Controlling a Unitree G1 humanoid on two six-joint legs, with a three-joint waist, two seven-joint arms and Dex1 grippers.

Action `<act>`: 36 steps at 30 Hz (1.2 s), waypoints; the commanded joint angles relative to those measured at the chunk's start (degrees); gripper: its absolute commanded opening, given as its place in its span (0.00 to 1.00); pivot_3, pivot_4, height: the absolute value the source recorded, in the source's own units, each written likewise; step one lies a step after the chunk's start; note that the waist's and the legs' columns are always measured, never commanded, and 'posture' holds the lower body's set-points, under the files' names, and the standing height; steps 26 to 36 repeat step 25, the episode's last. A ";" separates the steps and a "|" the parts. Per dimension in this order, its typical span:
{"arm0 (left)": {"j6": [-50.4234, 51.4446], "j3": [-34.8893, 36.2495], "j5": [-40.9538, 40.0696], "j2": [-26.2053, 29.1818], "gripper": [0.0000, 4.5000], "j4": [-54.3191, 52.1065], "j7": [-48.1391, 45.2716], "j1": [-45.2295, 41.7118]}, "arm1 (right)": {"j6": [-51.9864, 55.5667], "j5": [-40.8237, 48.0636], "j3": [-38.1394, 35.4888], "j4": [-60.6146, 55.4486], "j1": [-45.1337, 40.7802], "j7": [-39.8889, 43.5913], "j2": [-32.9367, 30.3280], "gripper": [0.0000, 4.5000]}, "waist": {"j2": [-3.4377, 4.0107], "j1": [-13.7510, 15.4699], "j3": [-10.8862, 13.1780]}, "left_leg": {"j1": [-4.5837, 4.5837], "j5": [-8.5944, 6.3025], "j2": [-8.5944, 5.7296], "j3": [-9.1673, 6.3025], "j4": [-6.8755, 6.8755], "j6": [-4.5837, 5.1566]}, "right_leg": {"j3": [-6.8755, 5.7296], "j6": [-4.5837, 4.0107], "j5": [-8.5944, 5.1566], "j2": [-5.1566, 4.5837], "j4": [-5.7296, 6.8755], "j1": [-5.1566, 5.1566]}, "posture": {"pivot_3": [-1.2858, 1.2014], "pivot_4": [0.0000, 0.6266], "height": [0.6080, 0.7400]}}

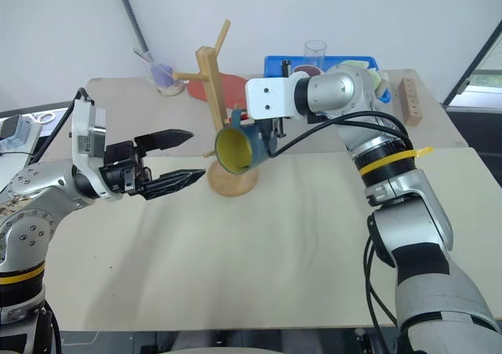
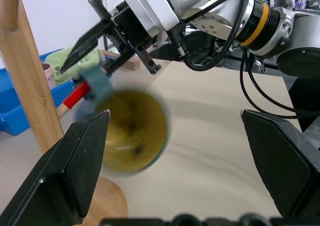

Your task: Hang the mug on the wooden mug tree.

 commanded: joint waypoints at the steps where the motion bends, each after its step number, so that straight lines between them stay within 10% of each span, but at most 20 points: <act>1: -1.66 1.24 0.90 1.05 1.00 0.27 -0.81 0.38 | -2.09 0.23 -2.22 -1.25 -2.01 -0.77 -0.82 0.61 | 0.00 -0.02 0.00 | 0.00 0.00 0.00 0.00 0.00 0.00 | 0.00 0.00 0.00 0.00 0.00 0.00 | 0.52 0.24 0.95; 4: -2.67 1.92 2.71 2.35 1.00 1.70 -1.25 1.04 | -2.70 1.21 -3.15 -2.56 -1.69 1.06 -2.96 0.84 | 0.00 -0.02 0.00 | 0.01 0.00 0.00 0.00 -0.01 0.00 | 0.00 -0.01 0.00 0.00 0.02 -0.01 | 0.52 0.24 0.95; 21: -8.32 7.89 15.75 12.99 1.00 9.11 -4.09 11.40 | 41.47 38.71 -24.18 -37.78 18.91 13.15 -17.48 0.84 | -0.07 0.05 0.04 | 0.07 -0.21 0.06 0.08 -0.10 -0.33 | 0.04 -0.48 -0.23 -0.07 0.04 -0.10 | 0.52 0.24 0.95; 36: -8.77 8.49 15.09 12.52 1.00 9.86 -5.51 10.91 | 46.04 41.11 -25.56 -41.37 20.00 9.68 -17.39 0.84 | -0.13 0.06 0.08 | 0.08 -0.29 0.06 0.09 -0.08 -0.45 | 0.02 -0.49 -0.23 -0.12 0.00 -0.14 | 0.52 0.24 0.95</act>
